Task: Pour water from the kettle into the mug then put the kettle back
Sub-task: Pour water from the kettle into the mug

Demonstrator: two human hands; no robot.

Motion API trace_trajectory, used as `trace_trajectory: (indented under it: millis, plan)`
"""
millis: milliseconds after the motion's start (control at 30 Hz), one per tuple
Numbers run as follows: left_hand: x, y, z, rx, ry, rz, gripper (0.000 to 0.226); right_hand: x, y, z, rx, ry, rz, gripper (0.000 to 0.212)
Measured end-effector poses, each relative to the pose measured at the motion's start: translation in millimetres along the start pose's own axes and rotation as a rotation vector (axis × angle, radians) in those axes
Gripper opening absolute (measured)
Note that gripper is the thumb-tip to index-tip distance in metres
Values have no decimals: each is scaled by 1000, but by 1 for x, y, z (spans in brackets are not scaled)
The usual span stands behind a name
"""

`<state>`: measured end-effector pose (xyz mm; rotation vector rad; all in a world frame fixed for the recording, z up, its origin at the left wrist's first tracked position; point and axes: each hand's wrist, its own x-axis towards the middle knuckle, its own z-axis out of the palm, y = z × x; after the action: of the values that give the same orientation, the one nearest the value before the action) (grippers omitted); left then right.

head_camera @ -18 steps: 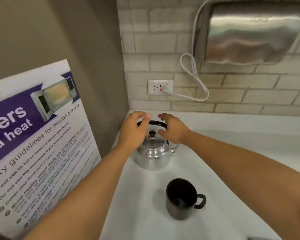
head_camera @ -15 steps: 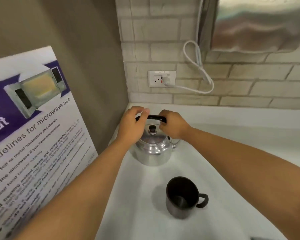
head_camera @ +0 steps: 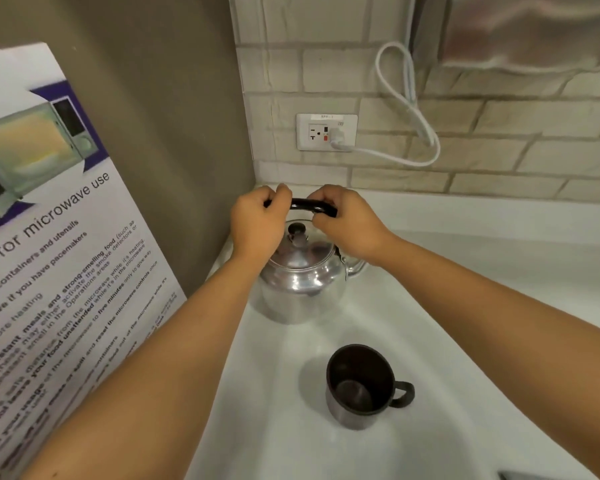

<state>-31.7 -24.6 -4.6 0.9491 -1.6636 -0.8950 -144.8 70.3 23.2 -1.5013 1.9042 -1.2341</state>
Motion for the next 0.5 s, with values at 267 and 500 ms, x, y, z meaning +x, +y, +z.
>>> trace_trajectory:
  millis: [267, 500]
  plan:
    - [-21, 24, -26, -58, 59, 74, 48, -119, 22, -29, 44, 294, 74, 13]
    - [-41, 52, -55, -31, 102, 114, 38, -206, 67, 16, 80, 303, 414, 31]
